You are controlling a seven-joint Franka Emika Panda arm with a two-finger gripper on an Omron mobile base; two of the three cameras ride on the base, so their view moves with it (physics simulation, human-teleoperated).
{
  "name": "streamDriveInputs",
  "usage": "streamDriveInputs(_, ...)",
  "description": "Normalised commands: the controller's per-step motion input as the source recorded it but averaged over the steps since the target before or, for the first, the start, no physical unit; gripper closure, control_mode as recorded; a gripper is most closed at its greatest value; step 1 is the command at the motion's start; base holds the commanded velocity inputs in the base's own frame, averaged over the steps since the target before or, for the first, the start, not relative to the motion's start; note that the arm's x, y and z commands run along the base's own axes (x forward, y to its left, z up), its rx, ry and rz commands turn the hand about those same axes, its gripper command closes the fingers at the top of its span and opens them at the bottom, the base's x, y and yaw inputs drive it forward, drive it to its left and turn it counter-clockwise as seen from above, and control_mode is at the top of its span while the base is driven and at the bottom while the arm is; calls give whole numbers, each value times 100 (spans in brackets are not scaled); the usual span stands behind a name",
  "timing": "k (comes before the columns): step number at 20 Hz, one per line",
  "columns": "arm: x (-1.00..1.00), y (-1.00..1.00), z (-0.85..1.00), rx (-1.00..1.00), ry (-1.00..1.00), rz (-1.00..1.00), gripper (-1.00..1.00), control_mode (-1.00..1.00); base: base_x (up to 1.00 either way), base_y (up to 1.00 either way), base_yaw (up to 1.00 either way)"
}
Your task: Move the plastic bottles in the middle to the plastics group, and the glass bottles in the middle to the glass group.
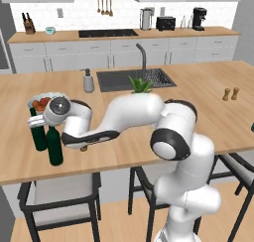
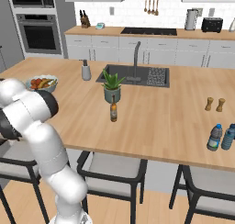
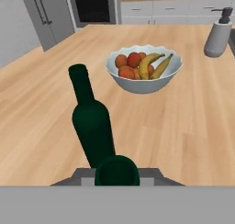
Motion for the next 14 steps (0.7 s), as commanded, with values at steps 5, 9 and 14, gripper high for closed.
streamDriveInputs(5, 4, 13, 0, 0, -2, 0, 100, -100, 0, 0, 0)
streamDriveInputs(9, 0, 6, -2, 0, 0, 0, 100, -100, 0, 0, 0)
streamDriveInputs(14, 0, 2, -3, 0, 0, 0, 100, -100, 0, 0, 0)
